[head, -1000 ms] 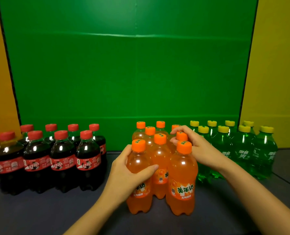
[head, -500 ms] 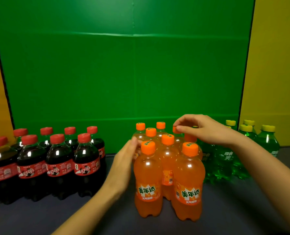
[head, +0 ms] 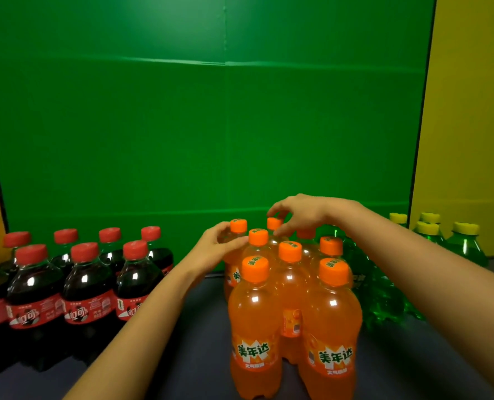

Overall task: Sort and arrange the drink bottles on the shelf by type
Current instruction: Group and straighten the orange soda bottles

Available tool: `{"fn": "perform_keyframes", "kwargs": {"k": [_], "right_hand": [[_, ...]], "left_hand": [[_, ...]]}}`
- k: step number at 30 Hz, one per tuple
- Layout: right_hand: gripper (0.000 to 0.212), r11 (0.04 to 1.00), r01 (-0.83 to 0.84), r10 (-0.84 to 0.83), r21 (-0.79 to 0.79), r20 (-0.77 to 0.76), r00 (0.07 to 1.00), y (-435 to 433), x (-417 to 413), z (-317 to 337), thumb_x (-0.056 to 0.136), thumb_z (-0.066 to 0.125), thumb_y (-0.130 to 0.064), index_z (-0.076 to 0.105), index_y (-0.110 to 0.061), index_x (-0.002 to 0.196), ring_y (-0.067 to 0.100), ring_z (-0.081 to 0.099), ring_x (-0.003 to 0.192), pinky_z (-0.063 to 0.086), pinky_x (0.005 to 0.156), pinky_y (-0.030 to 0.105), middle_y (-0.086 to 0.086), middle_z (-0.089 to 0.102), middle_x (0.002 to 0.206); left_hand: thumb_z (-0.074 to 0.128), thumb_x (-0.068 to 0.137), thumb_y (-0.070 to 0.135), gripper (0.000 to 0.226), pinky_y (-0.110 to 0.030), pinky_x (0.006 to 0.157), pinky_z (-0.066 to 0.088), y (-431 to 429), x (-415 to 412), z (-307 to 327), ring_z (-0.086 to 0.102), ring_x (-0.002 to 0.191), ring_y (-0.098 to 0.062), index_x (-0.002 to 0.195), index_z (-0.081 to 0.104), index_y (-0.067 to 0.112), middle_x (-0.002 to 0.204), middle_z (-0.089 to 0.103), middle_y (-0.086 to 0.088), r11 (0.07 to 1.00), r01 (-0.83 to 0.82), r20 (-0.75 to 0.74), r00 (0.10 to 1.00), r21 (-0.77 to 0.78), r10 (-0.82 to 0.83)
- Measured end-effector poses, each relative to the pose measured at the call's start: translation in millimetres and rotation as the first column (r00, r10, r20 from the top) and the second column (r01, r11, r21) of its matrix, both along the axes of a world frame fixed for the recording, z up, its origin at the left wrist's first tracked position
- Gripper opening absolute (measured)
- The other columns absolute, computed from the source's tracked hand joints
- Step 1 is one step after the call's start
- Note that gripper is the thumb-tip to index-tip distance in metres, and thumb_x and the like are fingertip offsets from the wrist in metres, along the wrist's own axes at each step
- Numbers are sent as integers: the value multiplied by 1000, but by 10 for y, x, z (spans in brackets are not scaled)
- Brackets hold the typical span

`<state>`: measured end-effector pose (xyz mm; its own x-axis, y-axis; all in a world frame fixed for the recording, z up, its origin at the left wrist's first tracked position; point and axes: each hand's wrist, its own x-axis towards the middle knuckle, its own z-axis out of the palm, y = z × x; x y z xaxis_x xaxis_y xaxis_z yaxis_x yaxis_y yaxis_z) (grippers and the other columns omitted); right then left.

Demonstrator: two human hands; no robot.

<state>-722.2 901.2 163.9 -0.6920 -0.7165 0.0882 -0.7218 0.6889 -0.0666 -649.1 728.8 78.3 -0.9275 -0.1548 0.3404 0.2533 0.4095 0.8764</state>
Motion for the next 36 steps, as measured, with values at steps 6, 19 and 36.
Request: {"fn": "perform_keyframes", "kwargs": {"k": [6,19,36], "right_hand": [[50,1000,3,-2,22,-47,999,-122,-67,-42,83,66,-28,48,-16,128,25,57,110,43,93,32,9,56,129],[39,991,-135,135,-10,20,991,-446,0,16,82,68,-24,55,-15,118,25,64,97,47,65,18,10,63,119],[36,982,-68,80,174,-61,995,-20,160,284,94,49,-32,55,-16,125,20,60,110,42,101,32,3,60,128]], "left_hand": [[63,86,17,31,-43,90,46,-29,3,56,55,99,-27,112,49,11,108,57,-13,946,-256,-67,967,-199,248],[73,76,15,51,-35,94,45,-196,100,476,54,113,-30,122,54,6,123,57,-16,676,-333,-32,909,-658,416],[61,87,30,31,-20,85,40,172,417,612,57,102,-18,112,64,11,110,64,-5,755,-158,-248,969,-637,-6]]}}
